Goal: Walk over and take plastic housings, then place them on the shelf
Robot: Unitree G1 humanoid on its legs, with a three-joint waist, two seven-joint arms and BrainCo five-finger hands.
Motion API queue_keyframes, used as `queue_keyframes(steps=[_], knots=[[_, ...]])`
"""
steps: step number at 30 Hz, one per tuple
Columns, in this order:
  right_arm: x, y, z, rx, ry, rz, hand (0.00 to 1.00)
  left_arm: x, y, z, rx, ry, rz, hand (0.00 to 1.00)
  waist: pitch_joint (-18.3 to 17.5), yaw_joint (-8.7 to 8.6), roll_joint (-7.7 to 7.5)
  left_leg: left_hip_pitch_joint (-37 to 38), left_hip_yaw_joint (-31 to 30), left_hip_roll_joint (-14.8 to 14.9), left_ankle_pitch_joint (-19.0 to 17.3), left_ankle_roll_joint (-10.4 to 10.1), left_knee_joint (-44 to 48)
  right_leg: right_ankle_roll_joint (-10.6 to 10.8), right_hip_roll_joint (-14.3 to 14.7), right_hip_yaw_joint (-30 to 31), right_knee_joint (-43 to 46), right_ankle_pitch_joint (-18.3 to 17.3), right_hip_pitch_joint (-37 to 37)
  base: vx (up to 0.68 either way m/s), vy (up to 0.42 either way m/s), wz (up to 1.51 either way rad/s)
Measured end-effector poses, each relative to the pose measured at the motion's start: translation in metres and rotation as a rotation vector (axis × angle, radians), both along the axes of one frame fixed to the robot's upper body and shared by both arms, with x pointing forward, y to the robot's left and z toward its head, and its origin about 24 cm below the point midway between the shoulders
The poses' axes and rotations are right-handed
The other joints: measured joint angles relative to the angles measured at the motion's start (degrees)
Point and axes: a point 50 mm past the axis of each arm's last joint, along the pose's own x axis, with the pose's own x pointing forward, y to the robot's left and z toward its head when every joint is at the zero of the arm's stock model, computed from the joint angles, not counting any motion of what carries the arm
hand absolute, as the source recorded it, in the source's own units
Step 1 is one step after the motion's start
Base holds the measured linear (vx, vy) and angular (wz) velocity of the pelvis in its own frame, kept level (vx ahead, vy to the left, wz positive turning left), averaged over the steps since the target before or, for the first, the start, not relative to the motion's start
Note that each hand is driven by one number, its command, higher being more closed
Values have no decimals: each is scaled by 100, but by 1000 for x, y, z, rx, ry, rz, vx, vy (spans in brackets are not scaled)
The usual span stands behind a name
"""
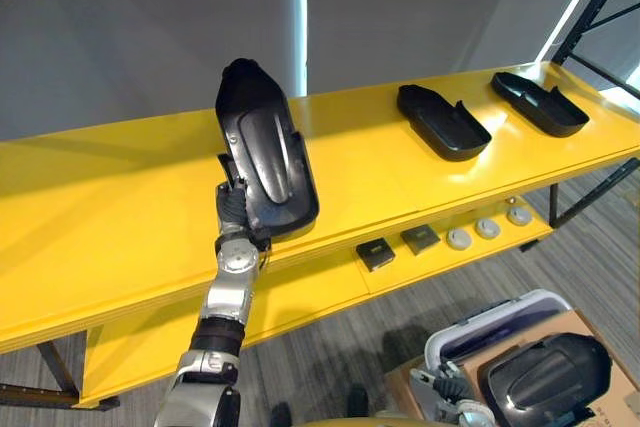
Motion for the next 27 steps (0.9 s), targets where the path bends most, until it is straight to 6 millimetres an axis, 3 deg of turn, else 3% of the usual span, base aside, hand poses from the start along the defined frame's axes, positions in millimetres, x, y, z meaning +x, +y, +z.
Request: queue_keyframes(steps=[2,3,11,27], knots=[[8,0,2,0,-19,6,0,6,2,4,6,3,3,100,8,-1,1,3,-5,-15,0,0,1,0,-7,9,0,1,0,15,13,-1],[9,0,3,0,-22,7,0,8,1,4,5,4,1,0,14,-1,0,3,-9,-18,0,0,1,0,-7,8,0,1,1,0,0,0],[15,1,5,-12,-34,28,0,18,7,5,-62,39,14,0,232,-7,9,-49,-16,-1,-21,-26,-8,-24,-5,56,-3,40,-77,-75,18,-2],[13,-1,4,-15,-29,21,0,29,2,19,-160,0,4,0,253,-20,12,-31,14,4,-1,2,-5,13,-4,67,0,16,-64,0,4,-1]])
